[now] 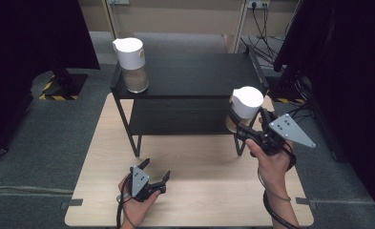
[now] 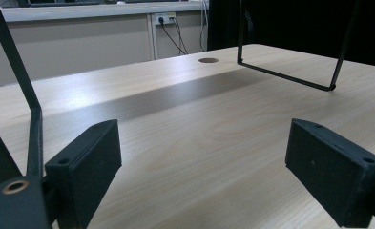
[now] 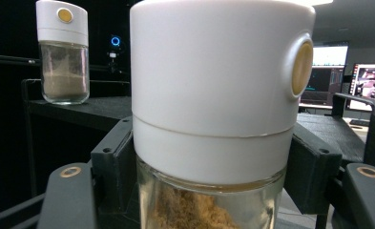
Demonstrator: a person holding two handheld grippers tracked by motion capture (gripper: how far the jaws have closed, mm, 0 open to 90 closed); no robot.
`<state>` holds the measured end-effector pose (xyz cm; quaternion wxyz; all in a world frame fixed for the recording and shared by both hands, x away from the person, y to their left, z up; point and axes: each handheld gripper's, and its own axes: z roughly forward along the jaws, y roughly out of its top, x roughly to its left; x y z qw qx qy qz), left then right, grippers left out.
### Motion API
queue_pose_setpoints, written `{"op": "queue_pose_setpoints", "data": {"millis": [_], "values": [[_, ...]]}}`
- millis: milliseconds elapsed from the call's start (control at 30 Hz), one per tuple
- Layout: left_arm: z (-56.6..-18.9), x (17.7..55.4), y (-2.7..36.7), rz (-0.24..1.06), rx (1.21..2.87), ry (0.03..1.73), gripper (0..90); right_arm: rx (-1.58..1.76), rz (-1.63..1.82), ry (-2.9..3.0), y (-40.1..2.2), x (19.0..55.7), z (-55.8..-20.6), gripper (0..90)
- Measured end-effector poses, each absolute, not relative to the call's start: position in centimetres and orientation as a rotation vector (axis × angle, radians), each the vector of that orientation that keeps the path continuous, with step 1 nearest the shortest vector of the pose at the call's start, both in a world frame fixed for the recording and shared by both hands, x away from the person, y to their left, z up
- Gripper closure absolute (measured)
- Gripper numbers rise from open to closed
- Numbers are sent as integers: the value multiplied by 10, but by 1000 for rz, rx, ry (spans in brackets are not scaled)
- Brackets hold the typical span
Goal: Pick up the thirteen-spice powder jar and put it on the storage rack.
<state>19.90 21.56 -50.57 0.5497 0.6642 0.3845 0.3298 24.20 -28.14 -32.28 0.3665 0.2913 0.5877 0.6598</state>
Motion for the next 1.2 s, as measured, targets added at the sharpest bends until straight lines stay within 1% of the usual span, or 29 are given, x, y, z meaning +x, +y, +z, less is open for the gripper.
{"op": "queue_pose_setpoints", "data": {"millis": [1200], "values": [[-506,199,215,780,1573,911,113,728,1711,1461,-274,253,-293,310]]}}
